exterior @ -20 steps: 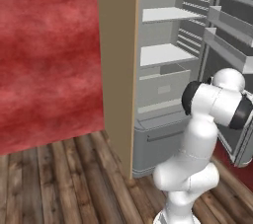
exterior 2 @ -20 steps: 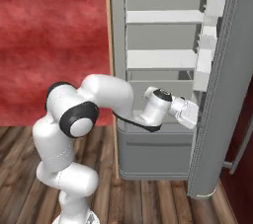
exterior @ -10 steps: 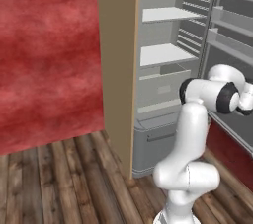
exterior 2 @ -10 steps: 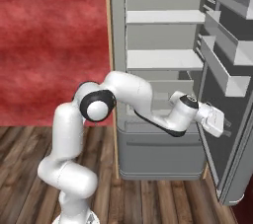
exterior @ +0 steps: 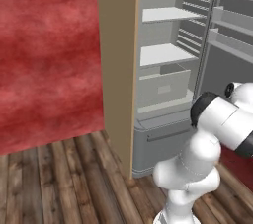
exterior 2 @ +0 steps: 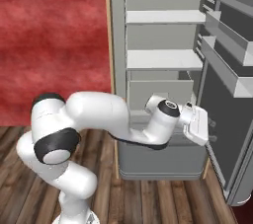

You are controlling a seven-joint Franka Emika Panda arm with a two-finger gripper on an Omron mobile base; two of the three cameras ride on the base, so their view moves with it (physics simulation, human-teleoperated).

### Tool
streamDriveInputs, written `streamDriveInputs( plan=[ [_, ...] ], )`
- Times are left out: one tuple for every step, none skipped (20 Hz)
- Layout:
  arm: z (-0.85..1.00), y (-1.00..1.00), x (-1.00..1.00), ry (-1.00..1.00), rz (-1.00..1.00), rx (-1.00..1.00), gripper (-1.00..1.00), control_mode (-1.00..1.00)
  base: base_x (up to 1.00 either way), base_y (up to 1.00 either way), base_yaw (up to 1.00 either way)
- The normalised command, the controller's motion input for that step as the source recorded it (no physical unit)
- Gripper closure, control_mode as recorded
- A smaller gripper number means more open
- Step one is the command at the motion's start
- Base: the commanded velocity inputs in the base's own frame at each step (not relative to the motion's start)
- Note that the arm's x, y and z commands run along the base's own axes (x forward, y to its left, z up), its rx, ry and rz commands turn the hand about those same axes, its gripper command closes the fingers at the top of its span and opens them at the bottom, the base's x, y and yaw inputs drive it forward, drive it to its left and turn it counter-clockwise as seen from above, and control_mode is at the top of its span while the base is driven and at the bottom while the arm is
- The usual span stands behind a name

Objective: Place one of the steaks on the plate and the other in the bowl. Then place the bowl in the fridge.

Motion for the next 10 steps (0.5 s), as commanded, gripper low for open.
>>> streamDriveInputs(
  plan=[
    [0.46, 1.00, -0.96, -0.05, 0.16, -0.08, -1.00, -1.00, 0.00, 0.00, 0.00],
    [0.24, 1.00, -0.90, -0.01, 0.16, -0.04, -1.00, -1.00, 0.00, 0.00, 0.00],
    [0.00, 1.00, -0.80, 0.00, 0.14, 0.00, -1.00, -1.00, 0.00, 0.00, 0.00],
    [-0.39, 1.00, -0.71, 0.00, 0.11, 0.21, -1.00, -1.00, 0.00, 0.00, 0.00],
    [-0.56, 1.00, -0.52, 0.00, 0.08, 0.34, -1.00, -1.00, 0.00, 0.00, 0.00],
    [-0.56, 1.00, -0.38, 0.00, 0.07, 0.39, -1.00, -1.00, 0.00, 0.00, 0.00],
    [-0.37, 1.00, -0.19, 0.00, 0.06, 0.44, -1.00, -1.00, 0.00, 0.00, 0.00],
    [-0.22, 1.00, -0.06, 0.00, 0.03, 0.46, -1.00, -1.00, 0.00, 0.00, 0.00],
    [-0.04, 1.00, 0.00, 0.00, 0.01, 0.48, -1.00, -1.00, 0.00, 0.00, 0.00],
    [0.00, 1.00, 0.00, 0.02, 0.00, 0.51, -1.00, -1.00, 0.00, 0.00, 0.00]
  ],
)
